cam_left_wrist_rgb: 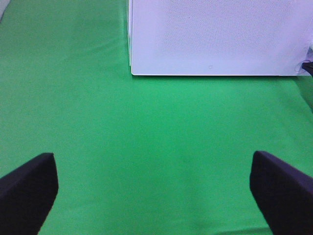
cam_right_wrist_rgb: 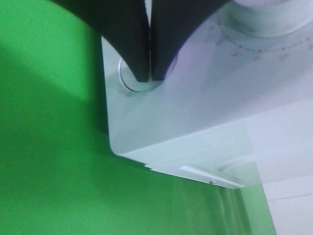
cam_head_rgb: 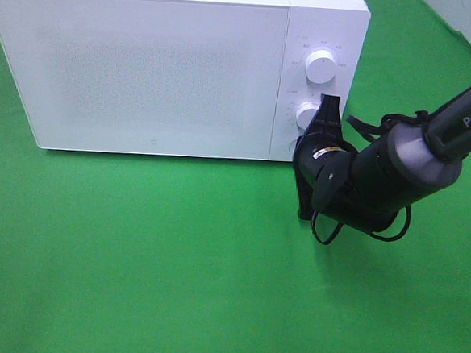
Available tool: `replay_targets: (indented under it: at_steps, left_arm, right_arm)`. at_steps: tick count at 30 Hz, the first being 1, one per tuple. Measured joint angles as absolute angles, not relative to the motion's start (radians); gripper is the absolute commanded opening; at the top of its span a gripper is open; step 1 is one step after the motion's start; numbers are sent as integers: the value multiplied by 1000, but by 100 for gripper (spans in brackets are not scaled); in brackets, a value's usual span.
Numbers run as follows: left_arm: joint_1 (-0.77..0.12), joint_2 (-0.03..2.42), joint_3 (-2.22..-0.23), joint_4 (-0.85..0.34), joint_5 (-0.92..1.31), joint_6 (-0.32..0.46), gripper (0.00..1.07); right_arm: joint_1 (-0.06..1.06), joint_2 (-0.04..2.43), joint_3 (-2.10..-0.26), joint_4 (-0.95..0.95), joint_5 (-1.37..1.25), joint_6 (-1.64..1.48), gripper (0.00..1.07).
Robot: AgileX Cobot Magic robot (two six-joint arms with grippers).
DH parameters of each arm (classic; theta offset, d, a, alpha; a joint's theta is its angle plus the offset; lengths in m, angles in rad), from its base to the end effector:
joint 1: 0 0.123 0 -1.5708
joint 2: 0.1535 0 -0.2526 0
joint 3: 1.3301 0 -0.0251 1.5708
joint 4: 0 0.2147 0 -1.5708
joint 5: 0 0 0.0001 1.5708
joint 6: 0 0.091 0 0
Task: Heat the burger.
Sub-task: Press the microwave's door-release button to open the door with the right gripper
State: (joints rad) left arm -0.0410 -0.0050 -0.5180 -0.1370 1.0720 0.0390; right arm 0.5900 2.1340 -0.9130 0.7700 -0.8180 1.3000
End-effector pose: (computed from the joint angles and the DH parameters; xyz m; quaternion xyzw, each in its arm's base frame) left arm -0.0077 -0.0106 0.2640 0.0377 0.8473 -0.0689 0.5252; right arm 0.3157 0.1558 0.0933 0.6065 0.5753 0.3994 0.3764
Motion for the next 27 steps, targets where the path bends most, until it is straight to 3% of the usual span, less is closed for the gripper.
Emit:
replay_targets:
  at_steps: [27]
  left_arm:
    - [-41, -5, -518, -137, 1072, 39, 100]
  right_arm:
    - [606, 2161, -935, 799, -888, 1360, 0]
